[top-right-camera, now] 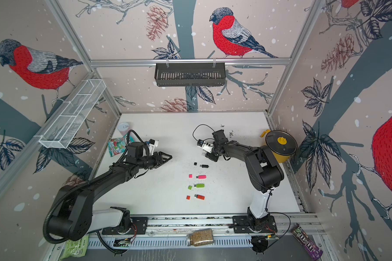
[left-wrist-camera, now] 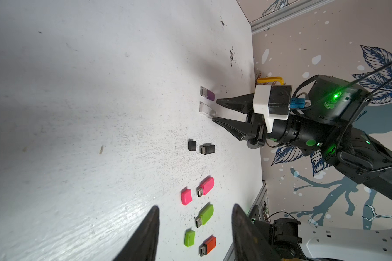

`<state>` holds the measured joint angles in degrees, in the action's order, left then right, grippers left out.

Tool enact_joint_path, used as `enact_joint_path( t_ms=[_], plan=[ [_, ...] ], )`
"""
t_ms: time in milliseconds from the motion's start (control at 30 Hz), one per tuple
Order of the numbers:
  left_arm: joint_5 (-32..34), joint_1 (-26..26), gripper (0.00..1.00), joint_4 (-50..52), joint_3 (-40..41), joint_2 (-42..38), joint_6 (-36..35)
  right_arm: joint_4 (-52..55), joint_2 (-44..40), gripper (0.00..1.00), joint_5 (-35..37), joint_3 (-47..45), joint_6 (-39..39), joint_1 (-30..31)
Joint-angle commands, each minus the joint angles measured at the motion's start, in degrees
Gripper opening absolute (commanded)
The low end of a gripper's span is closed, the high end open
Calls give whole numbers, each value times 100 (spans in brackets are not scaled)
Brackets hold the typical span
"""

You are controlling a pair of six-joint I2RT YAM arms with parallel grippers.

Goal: Close the usb drive cover
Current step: Adjust the USB drive at the center of the board.

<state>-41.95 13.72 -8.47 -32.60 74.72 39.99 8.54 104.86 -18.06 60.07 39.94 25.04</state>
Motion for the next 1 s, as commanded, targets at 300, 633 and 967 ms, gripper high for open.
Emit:
enact_joint_path(
  t_ms=[300,633,967],
  plan=[
    [3,7,51,-155,26,-1,-68,205,-2,40,-283,70,251,-23],
    [-58,24,51,-272,34,25,-4,-10,-612,41,-137,-297,332,233],
    [-67,183,51,-851,165,-40,367,-301,-594,41,-231,-493,-59,943]
  ],
)
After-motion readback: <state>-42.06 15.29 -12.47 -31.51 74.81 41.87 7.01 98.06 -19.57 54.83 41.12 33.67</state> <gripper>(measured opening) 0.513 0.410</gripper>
